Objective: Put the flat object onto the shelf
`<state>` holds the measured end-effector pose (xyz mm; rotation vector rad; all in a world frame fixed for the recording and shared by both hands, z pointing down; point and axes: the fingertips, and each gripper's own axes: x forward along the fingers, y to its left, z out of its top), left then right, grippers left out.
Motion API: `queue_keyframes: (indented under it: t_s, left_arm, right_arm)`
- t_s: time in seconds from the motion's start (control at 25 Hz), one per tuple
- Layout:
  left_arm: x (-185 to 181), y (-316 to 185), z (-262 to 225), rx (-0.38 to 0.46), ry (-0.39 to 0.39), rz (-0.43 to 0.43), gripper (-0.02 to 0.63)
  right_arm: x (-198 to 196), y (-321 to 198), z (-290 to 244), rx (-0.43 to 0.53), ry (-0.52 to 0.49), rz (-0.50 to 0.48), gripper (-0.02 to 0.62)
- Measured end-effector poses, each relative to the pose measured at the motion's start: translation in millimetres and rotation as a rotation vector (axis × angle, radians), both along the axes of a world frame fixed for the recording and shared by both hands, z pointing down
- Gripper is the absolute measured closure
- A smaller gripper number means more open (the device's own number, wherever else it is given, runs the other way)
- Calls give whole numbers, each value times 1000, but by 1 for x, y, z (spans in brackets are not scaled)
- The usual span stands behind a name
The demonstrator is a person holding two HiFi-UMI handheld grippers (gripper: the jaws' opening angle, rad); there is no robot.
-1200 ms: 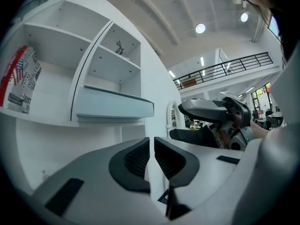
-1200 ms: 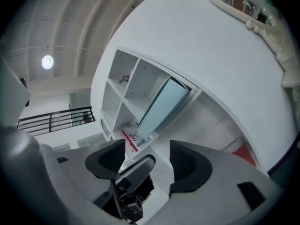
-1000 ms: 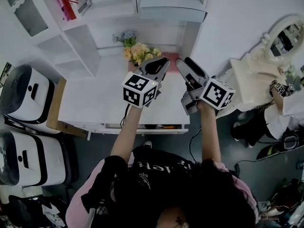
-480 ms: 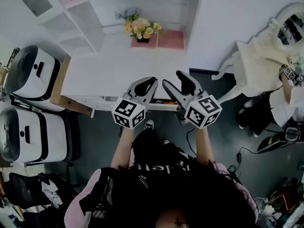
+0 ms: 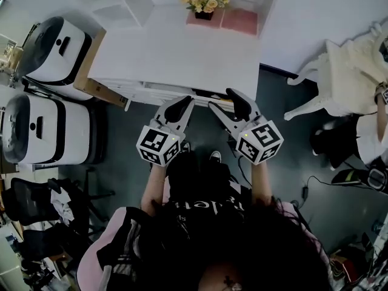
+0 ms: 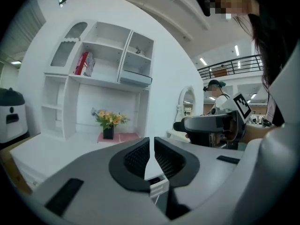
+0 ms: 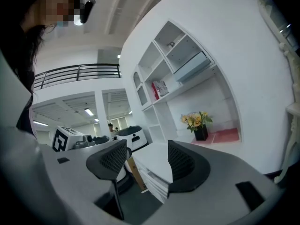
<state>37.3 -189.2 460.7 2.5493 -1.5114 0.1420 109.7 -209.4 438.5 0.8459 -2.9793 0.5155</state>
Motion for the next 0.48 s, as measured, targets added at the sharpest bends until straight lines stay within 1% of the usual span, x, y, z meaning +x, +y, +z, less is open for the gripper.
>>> queue_keyframes:
  t_s: [0.08,0.12,0.2,0.24,0.36,0.48]
  left_arm:
    - [-8,10,3,-11,0,-14,581]
    - [-11,15,3,-12,-5,-15,580]
    - [-11,21,3,-5,-16,-8,581]
    - [-10,24,1,1,-22,-2,581]
    - [-10,35,-4,22,-48,22,581]
    - [-18,56,-7,37,-66,46,581]
  right_arm:
    - [-9,11,4,-6,4,-10,300]
    - [-12,15,6,-4,7,-8,319]
    - [-15,22,9,1,10,6,410]
    - [-17,25,10,2,11,7,427]
    - [-27,36,8,8,8,-2,448]
    - [-43,51,5,29,6,4,473]
